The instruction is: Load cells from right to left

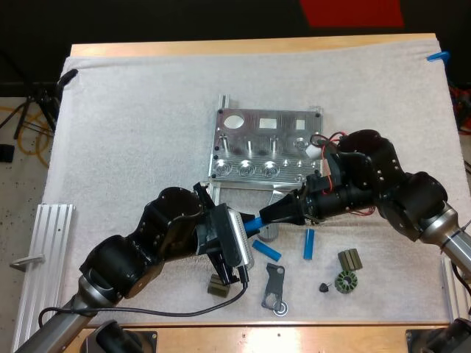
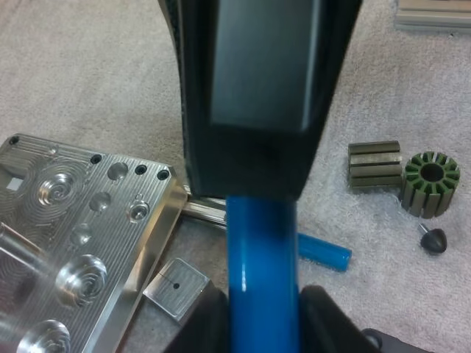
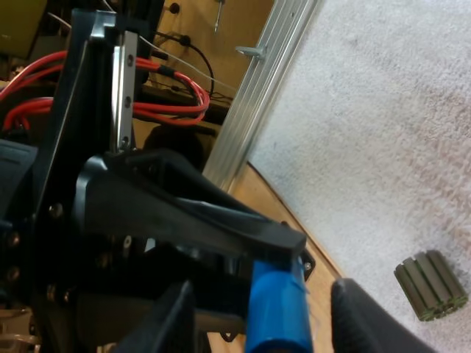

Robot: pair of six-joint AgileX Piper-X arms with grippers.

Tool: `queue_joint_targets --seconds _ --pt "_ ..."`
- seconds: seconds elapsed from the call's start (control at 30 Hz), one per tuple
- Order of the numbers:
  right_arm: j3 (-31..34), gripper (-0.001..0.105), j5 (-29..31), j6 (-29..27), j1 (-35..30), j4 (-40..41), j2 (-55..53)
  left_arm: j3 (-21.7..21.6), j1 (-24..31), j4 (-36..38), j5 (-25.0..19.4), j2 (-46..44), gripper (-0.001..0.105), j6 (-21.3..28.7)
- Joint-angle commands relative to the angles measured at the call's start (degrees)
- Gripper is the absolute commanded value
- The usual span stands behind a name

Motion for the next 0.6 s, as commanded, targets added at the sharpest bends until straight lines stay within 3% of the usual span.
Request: queue_joint_targets --seconds 0.0,0.27,0.57 --pt "-0.19 0.043 -0.88 -0.34 -0.01 -0.36 -0.43 0.06 -0.39 -1.01 -0.06 -0.24 0.000 0.40" --pt "-0.19 0.037 -2.62 -0.47 -0.01 1.69 -0.43 0.06 -0.39 -1.11 -1.11 -0.24 0.000 1.46" --pt "-0.19 0.037 -2.36 -0.61 -0.01 2.35 -0.43 0.06 -0.39 -2.72 -0.84 -0.24 0.000 1.46"
